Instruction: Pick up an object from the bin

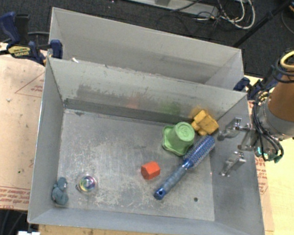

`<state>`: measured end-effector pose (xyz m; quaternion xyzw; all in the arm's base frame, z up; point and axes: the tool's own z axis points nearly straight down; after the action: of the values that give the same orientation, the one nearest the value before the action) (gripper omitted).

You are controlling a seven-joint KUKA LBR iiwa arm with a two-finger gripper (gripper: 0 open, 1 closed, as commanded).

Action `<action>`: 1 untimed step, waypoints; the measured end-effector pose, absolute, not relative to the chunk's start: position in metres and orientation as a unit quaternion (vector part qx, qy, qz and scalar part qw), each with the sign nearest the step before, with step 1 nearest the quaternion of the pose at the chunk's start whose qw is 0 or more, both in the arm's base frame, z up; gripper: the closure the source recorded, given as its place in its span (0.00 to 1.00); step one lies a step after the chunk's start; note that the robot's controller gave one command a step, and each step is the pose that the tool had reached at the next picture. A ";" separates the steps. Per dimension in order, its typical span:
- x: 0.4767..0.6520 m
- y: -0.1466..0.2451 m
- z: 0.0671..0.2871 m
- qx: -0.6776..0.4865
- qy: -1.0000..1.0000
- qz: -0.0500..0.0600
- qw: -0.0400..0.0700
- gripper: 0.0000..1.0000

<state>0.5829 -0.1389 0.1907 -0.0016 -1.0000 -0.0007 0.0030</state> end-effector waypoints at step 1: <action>0.616 -0.099 0.080 0.080 -0.997 0.002 -0.006 0.00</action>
Offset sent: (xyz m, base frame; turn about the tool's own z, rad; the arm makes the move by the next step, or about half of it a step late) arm 0.0287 0.0411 -0.1136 -0.1659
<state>0.6156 -0.0985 0.0801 0.0796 -0.9968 0.0016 -0.0058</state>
